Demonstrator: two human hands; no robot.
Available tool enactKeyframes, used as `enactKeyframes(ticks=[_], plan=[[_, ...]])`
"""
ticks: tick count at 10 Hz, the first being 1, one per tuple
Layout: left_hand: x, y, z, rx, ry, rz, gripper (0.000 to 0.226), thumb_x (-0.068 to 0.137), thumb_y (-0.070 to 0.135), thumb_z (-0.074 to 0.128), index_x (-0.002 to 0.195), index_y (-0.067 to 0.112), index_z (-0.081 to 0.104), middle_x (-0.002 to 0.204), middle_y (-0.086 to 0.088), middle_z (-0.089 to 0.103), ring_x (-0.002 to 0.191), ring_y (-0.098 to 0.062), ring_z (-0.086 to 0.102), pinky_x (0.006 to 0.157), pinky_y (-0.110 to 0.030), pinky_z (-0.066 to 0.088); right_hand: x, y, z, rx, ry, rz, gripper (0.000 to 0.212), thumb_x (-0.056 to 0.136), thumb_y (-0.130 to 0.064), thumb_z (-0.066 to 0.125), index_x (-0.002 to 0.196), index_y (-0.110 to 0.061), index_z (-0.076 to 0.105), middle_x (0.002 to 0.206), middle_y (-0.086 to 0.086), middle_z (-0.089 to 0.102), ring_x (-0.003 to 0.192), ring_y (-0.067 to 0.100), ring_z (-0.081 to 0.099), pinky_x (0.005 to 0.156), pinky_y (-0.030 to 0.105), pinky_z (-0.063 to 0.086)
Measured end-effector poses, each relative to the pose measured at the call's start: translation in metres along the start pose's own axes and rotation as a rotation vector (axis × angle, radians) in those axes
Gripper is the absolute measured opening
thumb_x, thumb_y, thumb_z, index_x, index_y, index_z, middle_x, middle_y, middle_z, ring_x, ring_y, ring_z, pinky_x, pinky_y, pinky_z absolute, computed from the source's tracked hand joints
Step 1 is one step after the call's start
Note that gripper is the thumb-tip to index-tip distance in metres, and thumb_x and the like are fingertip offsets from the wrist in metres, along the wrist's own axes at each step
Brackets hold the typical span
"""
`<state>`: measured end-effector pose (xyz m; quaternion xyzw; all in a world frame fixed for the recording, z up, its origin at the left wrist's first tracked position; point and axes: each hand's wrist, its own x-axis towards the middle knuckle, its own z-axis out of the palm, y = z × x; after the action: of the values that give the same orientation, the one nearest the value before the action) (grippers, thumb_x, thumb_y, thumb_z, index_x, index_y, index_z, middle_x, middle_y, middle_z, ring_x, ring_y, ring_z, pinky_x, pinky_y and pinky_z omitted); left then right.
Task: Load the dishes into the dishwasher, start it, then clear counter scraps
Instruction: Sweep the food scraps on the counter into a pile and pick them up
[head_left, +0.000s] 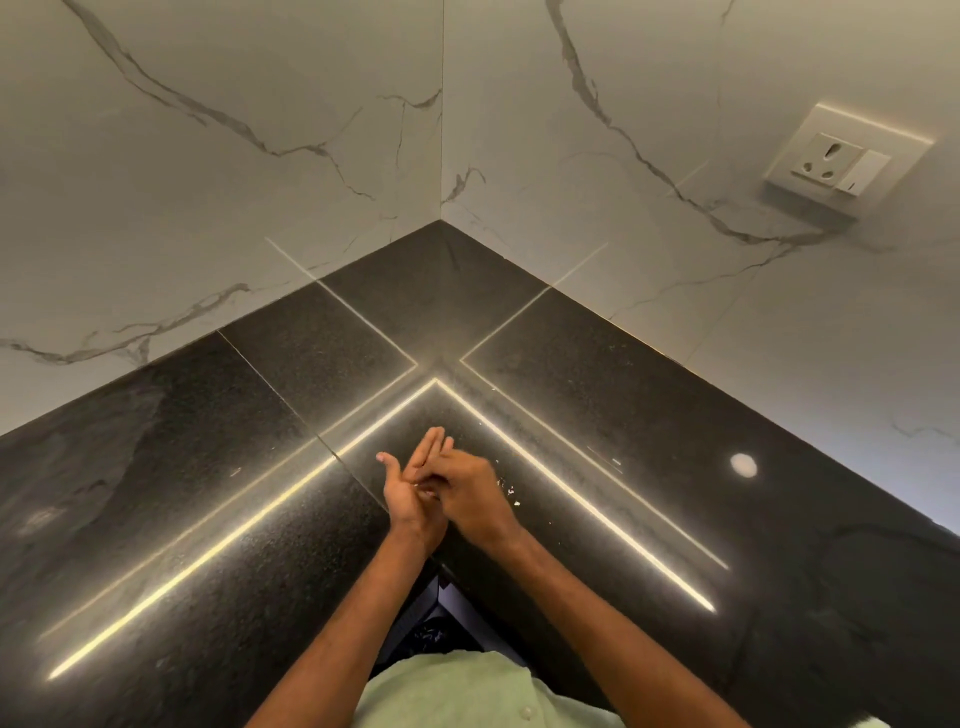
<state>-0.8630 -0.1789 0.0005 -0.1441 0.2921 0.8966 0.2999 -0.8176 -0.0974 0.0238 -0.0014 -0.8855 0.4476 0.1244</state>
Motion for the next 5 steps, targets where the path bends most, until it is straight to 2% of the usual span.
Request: enactKeyframes(ticks=[1,2,3,4,5], plan=[[-0.002,0.001,0.0,-0.111,-0.083,-0.032,0.088,0.099,0.065,0.01,0.137,-0.002,0.053,0.144,-0.016,0.053,0.136,-0.027,0.046,0.12,-0.038,0.025,-0.012,0.03,0.025,0.223,0.289,-0.386,0.052,0.106,-0.036,0.036,0.138,0.002,0.053,0.154,0.013,0.038,0.141,0.001,0.033,0.122,0.022,0.017],[-0.004,0.003,-0.004,-0.175,-0.105,-0.049,0.081,0.102,0.058,0.013,0.131,-0.004,0.056,0.144,-0.019,0.052,0.135,-0.03,0.049,0.118,-0.039,0.033,-0.03,0.021,0.003,-1.102,-0.079,-0.211,0.024,0.098,-0.018,0.054,0.116,-0.01,0.069,0.12,0.011,0.067,0.11,0.018,0.062,0.098,0.03,0.05],[-0.006,0.004,-0.004,-0.221,-0.121,-0.076,0.076,0.103,0.053,0.018,0.129,-0.007,0.056,0.142,-0.021,0.053,0.13,-0.032,0.054,0.107,-0.041,0.045,-0.017,-0.007,-0.021,-0.293,0.099,-0.115,0.017,0.089,-0.01,0.062,0.102,-0.013,0.071,0.1,0.005,0.07,0.095,0.015,0.063,0.088,0.03,0.053],[-0.01,0.005,-0.004,-0.245,-0.13,-0.09,0.076,0.105,0.051,0.02,0.124,-0.01,0.06,0.136,-0.025,0.057,0.124,-0.035,0.059,0.095,-0.041,0.055,-0.018,-0.007,-0.02,-0.004,0.204,-0.008,0.017,0.084,-0.001,0.071,0.099,-0.01,0.073,0.097,-0.002,0.072,0.091,0.006,0.067,0.084,0.029,0.056],[-0.012,0.009,-0.005,-0.216,-0.126,-0.08,0.078,0.103,0.053,0.021,0.124,-0.01,0.06,0.136,-0.026,0.056,0.127,-0.036,0.056,0.102,-0.042,0.049,-0.023,-0.005,-0.033,0.109,0.379,0.087,0.021,0.093,-0.004,0.064,0.109,-0.013,0.073,0.105,-0.006,0.074,0.098,0.002,0.068,0.089,0.026,0.056]])
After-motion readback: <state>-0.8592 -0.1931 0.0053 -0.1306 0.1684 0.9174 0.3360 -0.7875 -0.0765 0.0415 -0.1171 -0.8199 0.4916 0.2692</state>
